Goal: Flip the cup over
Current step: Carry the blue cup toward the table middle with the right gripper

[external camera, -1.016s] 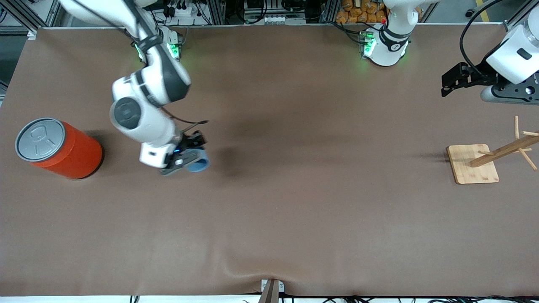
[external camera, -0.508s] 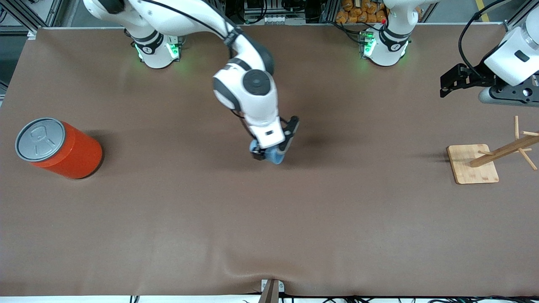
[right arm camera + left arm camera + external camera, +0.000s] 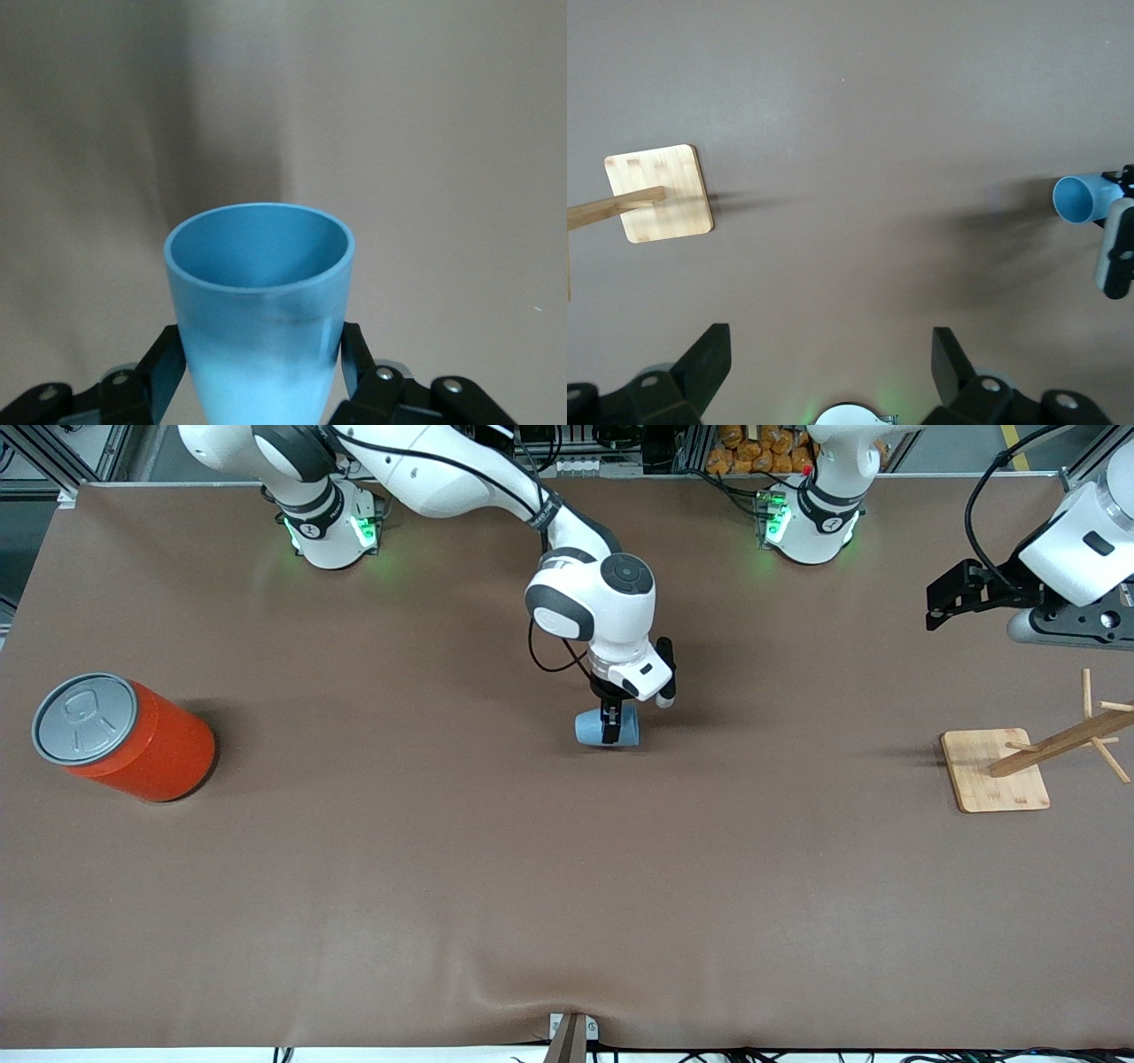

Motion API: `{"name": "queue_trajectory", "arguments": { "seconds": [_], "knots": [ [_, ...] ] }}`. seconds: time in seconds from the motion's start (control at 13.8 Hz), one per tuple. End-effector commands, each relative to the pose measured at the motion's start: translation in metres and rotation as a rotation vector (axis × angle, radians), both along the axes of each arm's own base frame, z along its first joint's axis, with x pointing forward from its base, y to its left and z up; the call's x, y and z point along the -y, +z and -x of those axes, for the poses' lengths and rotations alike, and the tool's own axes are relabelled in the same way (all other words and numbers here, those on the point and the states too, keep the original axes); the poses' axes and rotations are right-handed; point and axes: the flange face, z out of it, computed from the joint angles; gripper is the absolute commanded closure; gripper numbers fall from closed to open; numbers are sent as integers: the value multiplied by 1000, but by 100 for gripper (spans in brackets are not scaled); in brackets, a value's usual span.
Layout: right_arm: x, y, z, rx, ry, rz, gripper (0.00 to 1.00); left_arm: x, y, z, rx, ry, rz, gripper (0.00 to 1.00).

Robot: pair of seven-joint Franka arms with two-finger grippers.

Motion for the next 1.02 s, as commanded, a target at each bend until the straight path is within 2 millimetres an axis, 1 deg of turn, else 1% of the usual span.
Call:
{"name": "queue_trajectory", "arguments": {
  "seconds": [0.0,0.22,0.29,0.36,0.44,0.51,0.65,0.94],
  "knots": [
    [-2,-11,-7,22,35,20,100,-2,3,0,0,4,17,0],
    [-7,-15,2,32,60,33,100,-2,4,0,1,4,17,0],
    [-7,-15,2,35,62,35,98,-2,4,0,1,4,17,0],
    [-7,-15,2,36,59,35,91,-2,4,0,1,4,17,0],
    [-7,-16,2,36,56,35,67,-1,4,0,1,3,17,0],
    [-6,-17,1,36,52,38,1,0,3,0,0,1,17,0],
    [-4,-23,5,36,-9,36,0,2,-1,-3,-9,-2,19,0],
    [-1,-20,0,47,-25,35,0,2,-3,-4,-11,-1,23,0]
  ]
}}
